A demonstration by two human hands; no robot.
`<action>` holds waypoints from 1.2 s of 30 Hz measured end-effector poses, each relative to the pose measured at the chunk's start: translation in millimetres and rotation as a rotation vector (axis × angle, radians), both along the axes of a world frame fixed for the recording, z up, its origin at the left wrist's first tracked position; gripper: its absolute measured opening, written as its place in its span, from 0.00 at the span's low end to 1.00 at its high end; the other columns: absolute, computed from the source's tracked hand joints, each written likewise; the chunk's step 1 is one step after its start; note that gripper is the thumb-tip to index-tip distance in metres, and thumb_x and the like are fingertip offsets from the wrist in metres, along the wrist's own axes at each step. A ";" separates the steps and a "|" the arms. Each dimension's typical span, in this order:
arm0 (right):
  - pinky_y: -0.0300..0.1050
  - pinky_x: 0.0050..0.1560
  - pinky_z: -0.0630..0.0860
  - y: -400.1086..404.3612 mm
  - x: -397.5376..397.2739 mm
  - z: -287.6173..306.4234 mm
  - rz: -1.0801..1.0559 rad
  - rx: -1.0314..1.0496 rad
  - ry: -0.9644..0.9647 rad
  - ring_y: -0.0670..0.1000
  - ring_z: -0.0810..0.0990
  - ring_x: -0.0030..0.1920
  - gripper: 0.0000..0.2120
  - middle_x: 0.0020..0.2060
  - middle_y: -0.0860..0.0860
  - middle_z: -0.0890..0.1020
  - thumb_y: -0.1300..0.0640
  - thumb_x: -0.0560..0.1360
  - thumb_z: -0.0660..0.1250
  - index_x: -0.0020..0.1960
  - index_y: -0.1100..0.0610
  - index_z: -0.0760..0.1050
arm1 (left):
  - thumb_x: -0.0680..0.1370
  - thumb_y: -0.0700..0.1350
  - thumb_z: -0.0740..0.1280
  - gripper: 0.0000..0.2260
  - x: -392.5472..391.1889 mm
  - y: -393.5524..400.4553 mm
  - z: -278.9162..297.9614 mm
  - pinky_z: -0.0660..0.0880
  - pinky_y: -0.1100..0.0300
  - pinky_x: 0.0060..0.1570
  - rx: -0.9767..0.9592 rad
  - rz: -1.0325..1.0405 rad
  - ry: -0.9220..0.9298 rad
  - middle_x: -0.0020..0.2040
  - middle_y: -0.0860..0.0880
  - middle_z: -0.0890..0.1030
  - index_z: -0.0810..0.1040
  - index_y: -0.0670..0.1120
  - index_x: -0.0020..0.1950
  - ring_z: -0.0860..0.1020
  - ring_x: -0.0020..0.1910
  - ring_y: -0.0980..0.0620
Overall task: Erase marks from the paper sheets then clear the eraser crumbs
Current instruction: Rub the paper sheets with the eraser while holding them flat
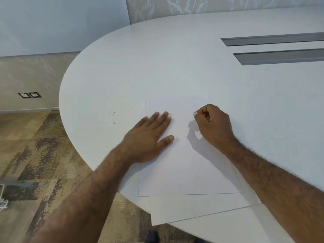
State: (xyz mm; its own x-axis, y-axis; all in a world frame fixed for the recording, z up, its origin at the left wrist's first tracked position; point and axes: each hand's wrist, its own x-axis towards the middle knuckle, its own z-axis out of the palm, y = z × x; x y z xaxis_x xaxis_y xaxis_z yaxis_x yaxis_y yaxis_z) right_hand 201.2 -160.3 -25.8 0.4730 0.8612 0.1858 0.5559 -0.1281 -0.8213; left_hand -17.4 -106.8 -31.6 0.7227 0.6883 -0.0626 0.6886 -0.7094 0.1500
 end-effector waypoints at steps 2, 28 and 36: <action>0.41 0.36 0.73 -0.5 -1.3 0.6 0.004 0.003 -0.001 0.45 0.79 0.31 0.06 0.28 0.44 0.79 0.51 0.73 0.65 0.38 0.51 0.74 | 0.80 0.65 0.42 0.34 -18.5 13.7 2.2 0.42 0.57 0.78 -0.002 0.185 0.052 0.81 0.54 0.39 0.41 0.49 0.81 0.41 0.79 0.56; 0.38 0.35 0.71 0.4 0.0 -0.1 0.002 -0.030 0.007 0.46 0.80 0.33 0.06 0.31 0.46 0.81 0.49 0.71 0.67 0.39 0.50 0.75 | 0.84 0.53 0.45 0.27 -8.9 -28.1 7.0 0.41 0.53 0.77 0.178 0.434 0.007 0.82 0.48 0.46 0.46 0.45 0.81 0.46 0.80 0.51; 0.41 0.37 0.73 -0.3 2.4 -0.9 -0.020 -0.005 0.095 0.50 0.81 0.34 0.06 0.30 0.46 0.80 0.48 0.72 0.68 0.38 0.50 0.77 | 0.81 0.66 0.43 0.34 17.8 -58.6 -6.4 0.39 0.60 0.77 0.036 0.047 -0.053 0.80 0.54 0.40 0.43 0.50 0.81 0.41 0.79 0.57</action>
State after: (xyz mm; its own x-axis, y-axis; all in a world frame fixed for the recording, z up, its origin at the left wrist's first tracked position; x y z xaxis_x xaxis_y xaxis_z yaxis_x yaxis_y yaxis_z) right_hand 203.6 -160.6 -26.7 0.5052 0.8524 0.1347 0.4725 -0.1426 -0.8697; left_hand 0.4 -165.4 -38.0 0.6910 0.7229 0.0004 0.7133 -0.6819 0.1623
